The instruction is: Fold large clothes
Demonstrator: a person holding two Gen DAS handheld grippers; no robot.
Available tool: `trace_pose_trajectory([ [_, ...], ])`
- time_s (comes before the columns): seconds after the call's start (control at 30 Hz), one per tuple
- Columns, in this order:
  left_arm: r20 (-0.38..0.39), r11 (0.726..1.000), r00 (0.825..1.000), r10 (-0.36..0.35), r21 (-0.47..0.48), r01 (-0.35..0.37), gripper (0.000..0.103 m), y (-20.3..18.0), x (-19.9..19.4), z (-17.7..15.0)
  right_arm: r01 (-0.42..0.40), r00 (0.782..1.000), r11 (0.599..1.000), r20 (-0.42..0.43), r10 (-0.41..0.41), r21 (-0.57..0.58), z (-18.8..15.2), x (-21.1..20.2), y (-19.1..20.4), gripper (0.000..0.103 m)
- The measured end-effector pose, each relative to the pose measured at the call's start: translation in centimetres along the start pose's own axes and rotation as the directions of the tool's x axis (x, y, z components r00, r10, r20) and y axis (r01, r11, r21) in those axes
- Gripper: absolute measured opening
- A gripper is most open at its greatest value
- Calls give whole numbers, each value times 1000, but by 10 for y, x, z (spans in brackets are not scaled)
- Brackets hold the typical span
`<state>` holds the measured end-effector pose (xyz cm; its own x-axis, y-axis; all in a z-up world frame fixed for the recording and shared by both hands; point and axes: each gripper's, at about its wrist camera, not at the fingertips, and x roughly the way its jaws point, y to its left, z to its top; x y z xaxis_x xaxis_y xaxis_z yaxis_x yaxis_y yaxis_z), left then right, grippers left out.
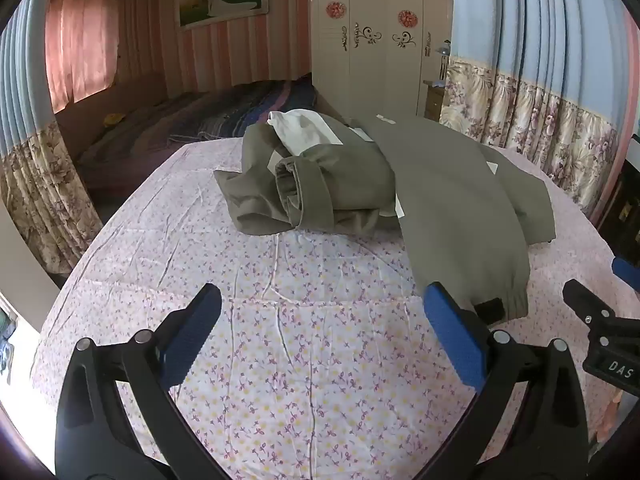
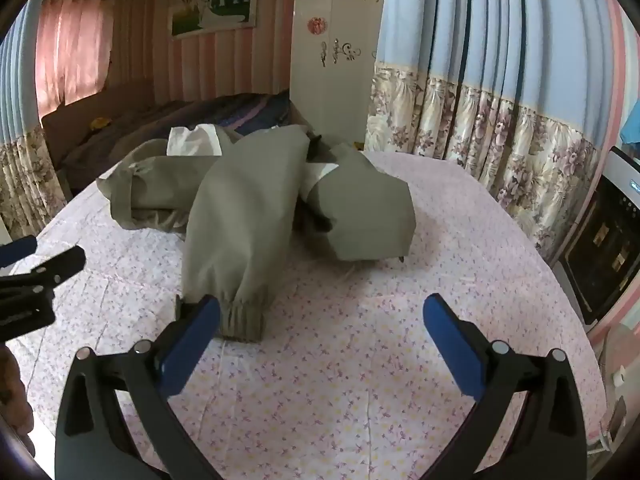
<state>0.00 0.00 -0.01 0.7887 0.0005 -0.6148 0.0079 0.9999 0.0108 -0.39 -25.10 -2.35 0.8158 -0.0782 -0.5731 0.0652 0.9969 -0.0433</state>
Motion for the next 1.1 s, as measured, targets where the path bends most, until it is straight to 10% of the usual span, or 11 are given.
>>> trace_pose_trajectory([
  [1.1, -45, 1000, 999, 13, 10, -13, 100, -5, 17, 1, 11, 1000, 1000, 0, -11, 14, 4, 8, -3, 101],
])
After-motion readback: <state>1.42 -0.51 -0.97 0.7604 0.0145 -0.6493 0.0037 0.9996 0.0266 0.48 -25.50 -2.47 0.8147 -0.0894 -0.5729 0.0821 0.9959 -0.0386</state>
